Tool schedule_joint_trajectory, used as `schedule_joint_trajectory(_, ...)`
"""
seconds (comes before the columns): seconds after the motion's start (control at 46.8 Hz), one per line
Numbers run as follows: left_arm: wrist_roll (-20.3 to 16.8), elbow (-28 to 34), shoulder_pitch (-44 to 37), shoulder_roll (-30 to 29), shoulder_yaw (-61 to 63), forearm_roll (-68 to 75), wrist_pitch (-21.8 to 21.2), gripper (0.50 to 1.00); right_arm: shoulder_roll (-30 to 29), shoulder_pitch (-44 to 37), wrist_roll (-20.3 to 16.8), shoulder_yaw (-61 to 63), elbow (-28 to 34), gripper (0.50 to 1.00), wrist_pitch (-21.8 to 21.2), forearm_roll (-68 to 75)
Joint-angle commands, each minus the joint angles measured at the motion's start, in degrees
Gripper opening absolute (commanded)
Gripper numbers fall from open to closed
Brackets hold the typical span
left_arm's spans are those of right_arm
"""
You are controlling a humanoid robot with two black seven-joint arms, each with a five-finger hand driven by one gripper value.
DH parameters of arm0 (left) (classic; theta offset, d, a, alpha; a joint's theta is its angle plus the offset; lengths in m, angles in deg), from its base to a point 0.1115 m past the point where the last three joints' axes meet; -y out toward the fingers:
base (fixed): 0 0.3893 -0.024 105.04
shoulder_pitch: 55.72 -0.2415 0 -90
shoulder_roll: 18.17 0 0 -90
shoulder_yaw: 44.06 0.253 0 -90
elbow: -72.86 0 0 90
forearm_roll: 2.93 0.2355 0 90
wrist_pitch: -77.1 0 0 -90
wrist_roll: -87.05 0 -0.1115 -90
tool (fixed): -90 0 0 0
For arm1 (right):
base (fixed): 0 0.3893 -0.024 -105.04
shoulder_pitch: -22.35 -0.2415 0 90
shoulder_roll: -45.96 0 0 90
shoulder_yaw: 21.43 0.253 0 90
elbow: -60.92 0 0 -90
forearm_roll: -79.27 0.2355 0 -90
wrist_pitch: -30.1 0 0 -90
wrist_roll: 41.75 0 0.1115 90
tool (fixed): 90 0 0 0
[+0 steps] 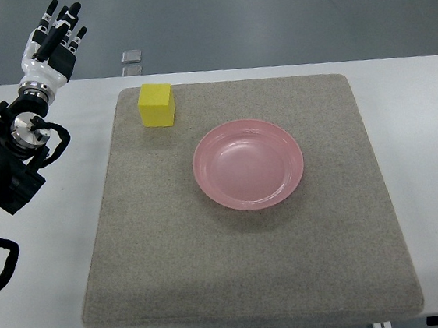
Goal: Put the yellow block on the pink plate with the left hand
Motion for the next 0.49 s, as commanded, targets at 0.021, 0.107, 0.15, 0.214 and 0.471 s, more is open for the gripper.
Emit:
schedule_joint_trajectory(0.021, 0.00, -0.25, -0.01, 0.02, -0.06, -0.02, 0.00, 0.992, 0.00, 0.05, 0.00, 0.00, 0.00, 0.924, 0.00, 0.00)
schedule_joint_trajectory(0.107, 0.00, -0.25, -0.01, 0.02, -0.06, -0.02, 0.00, 0.992, 0.00, -0.04, 0.00, 0.00, 0.00, 0.924, 0.00, 0.00)
schedule_joint_trajectory(0.15, 0.00, -0.25, -0.01, 0.02, -0.06, -0.02, 0.00, 0.992, 0.00, 0.05, 0.00, 0.00, 0.00, 0.924, 0.00, 0.00)
schedule_joint_trajectory(0.214, 0.00, -0.25, -0.10, 0.02, -0.06, -0.02, 0.00, 0.992, 0.00, 0.05, 0.00, 0.00, 0.00, 0.924, 0.00, 0.00)
schedule_joint_trajectory(0.471, 0.00, -0.34, -0.01, 0.10, 0.03, 0.07, 0.00, 0.992, 0.00, 0.05, 0.00, 0.00, 0.00, 0.924, 0.00, 0.00)
